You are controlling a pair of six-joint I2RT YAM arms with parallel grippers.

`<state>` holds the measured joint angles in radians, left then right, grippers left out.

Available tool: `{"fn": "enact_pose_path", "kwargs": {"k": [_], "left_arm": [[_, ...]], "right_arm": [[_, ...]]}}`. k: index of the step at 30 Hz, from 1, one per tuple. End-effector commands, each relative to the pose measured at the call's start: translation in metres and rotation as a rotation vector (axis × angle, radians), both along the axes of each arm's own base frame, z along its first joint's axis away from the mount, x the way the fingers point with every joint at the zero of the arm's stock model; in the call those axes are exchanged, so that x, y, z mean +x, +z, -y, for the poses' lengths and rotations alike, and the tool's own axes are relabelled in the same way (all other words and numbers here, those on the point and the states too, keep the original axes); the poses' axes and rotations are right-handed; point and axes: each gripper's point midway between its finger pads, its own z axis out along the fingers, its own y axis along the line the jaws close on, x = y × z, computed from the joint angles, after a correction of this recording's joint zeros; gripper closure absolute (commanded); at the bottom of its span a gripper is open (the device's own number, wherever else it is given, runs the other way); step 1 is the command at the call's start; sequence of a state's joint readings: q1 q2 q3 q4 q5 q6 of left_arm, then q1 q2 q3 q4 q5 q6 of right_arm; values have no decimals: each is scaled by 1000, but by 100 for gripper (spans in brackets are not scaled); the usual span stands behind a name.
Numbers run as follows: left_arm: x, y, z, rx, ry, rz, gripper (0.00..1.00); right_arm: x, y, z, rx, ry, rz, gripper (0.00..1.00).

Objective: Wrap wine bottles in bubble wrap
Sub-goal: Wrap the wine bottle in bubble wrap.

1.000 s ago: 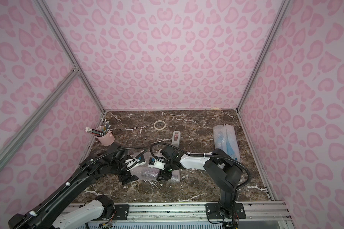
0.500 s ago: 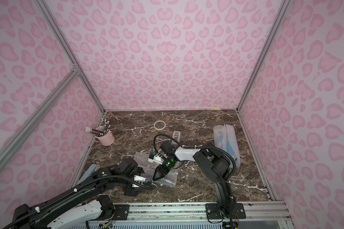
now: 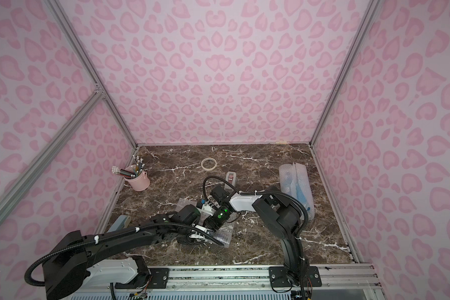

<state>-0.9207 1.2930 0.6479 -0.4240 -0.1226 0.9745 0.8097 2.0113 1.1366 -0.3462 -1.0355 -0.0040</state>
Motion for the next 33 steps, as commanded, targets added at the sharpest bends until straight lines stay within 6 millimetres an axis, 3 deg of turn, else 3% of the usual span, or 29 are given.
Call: {"fn": "enact_pose_path", "kwargs": {"k": [1,6,10,14,15,21,25,33], "left_arm": [[11,0,4,11,40,21,25],[6,-6,0,35,33,-16,39],[1,-7,-6,42,46,-55,41],[2,-6,-6,1,80,-104,42],[2,-6,-4,-13,85,-120,43],[-1,-17,-5,-4,105,-199,45],[0,-19,-8,33,133,-218,44],[0,-9,-15,31,157,-197,31]], "right_arm": [[-6,-13,11,-72,-24,-24,44],[-3,-21,15,-76,-37,-3,37],[5,-11,15,-47,-56,31,27],[15,5,20,-29,-80,96,4],[15,9,21,-23,-85,104,2],[21,21,37,-19,-124,119,3],[19,18,38,-18,-108,112,5],[-2,15,35,47,-18,22,15]]}}
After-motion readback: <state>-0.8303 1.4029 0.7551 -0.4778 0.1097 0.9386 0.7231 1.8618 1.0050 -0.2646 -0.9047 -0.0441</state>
